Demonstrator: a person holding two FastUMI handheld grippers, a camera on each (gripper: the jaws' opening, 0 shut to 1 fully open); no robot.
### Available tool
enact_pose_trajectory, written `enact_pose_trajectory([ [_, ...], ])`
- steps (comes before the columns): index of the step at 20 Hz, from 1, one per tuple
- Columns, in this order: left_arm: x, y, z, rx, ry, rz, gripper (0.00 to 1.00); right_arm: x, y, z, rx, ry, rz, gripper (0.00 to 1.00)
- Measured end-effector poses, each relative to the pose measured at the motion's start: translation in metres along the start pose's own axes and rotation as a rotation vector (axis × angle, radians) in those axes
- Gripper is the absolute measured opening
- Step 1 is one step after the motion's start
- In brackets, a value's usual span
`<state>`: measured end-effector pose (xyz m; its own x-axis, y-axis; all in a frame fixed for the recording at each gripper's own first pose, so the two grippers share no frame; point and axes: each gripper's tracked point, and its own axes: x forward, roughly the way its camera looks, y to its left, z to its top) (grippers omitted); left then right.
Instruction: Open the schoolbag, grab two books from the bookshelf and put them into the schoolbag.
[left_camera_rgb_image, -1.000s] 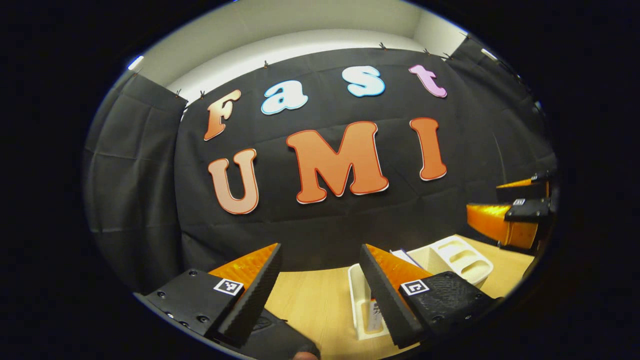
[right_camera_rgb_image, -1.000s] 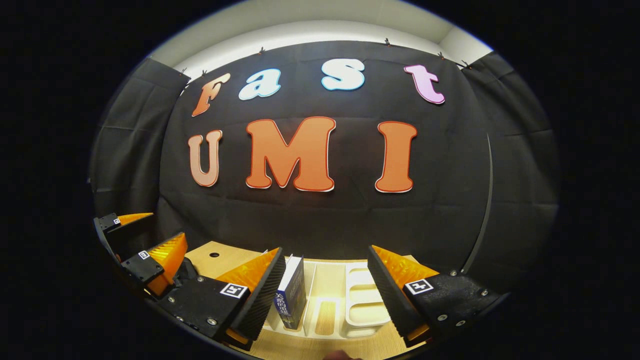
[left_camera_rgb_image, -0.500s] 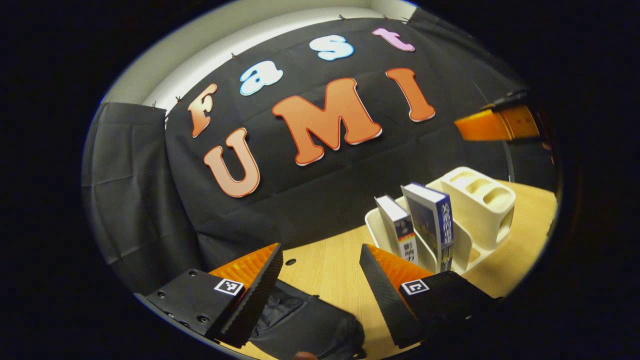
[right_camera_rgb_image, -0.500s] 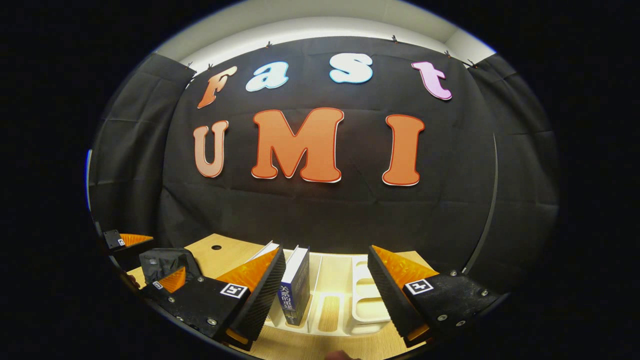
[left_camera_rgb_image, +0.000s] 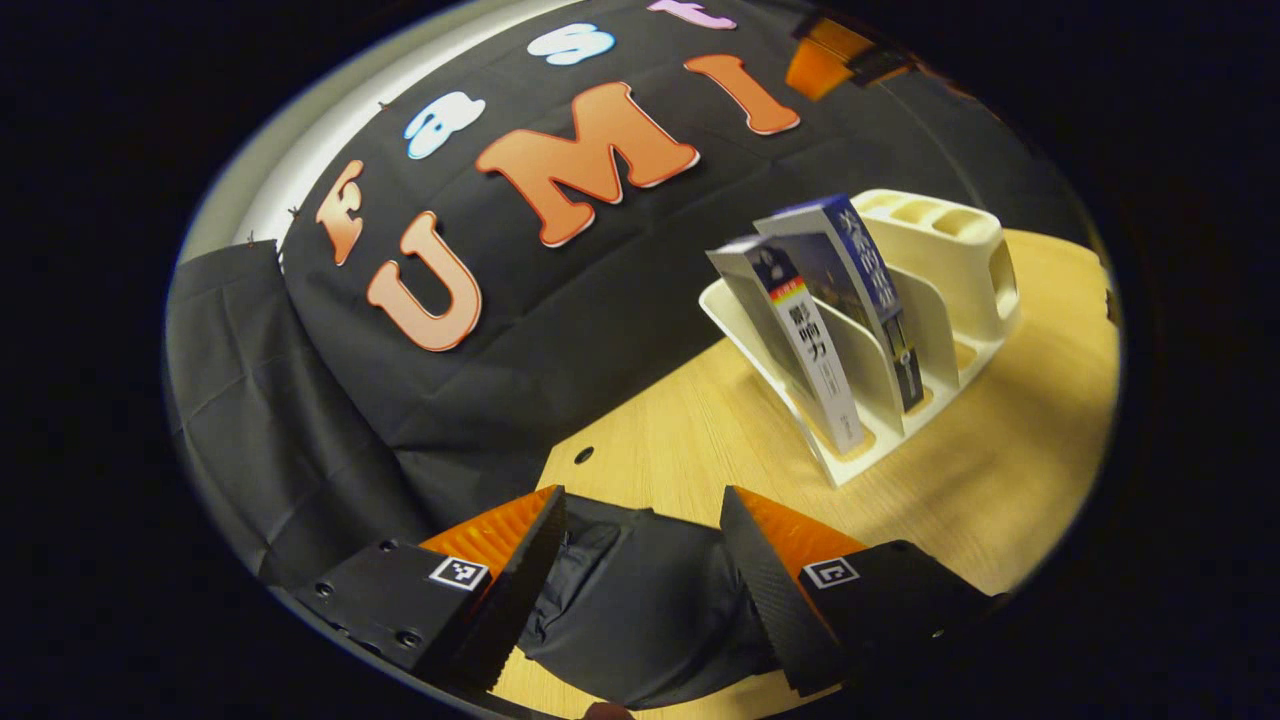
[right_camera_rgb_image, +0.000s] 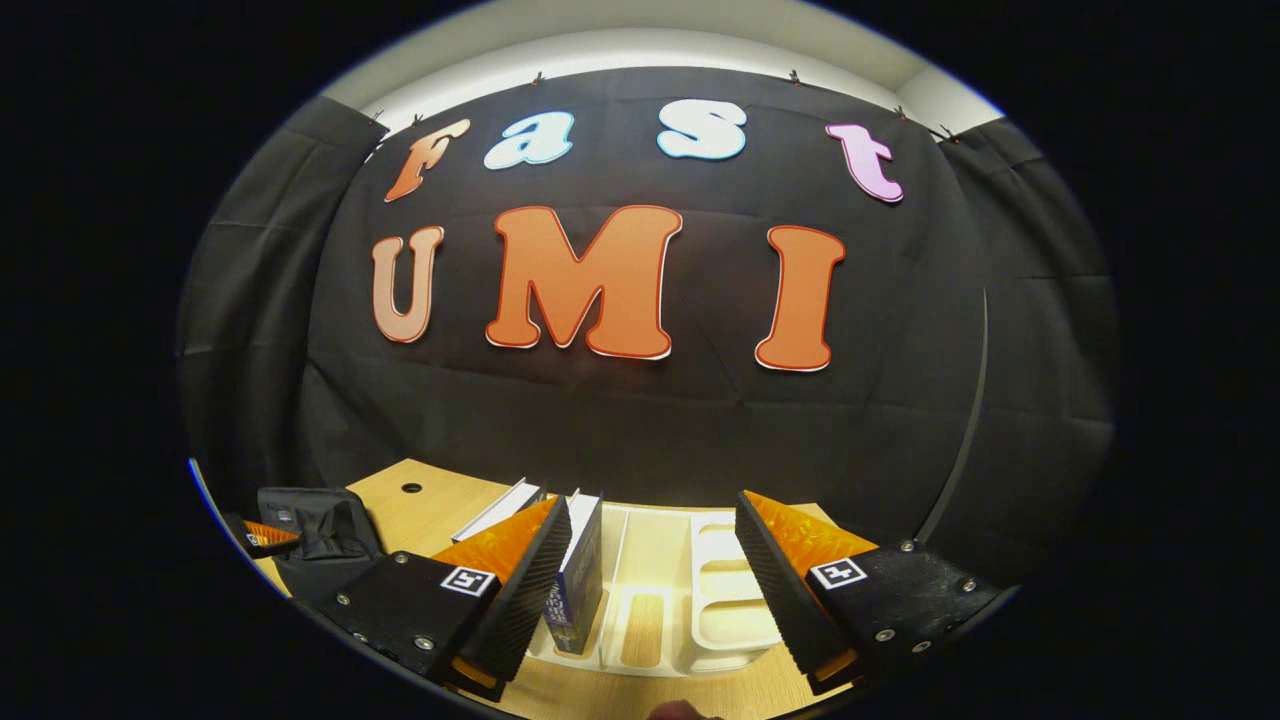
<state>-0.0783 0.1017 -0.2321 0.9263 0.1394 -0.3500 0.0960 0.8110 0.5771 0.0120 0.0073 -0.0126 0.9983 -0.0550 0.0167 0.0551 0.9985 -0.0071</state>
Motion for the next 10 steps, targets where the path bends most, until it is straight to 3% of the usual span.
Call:
enact_pose_trajectory([
  [10, 0.002, -0.021, -0.087, 0.101, 0.169, -0.055, 0.98, 0.003, 0.006, -0.001, -0.023, 0.010, 0.000, 0.98],
])
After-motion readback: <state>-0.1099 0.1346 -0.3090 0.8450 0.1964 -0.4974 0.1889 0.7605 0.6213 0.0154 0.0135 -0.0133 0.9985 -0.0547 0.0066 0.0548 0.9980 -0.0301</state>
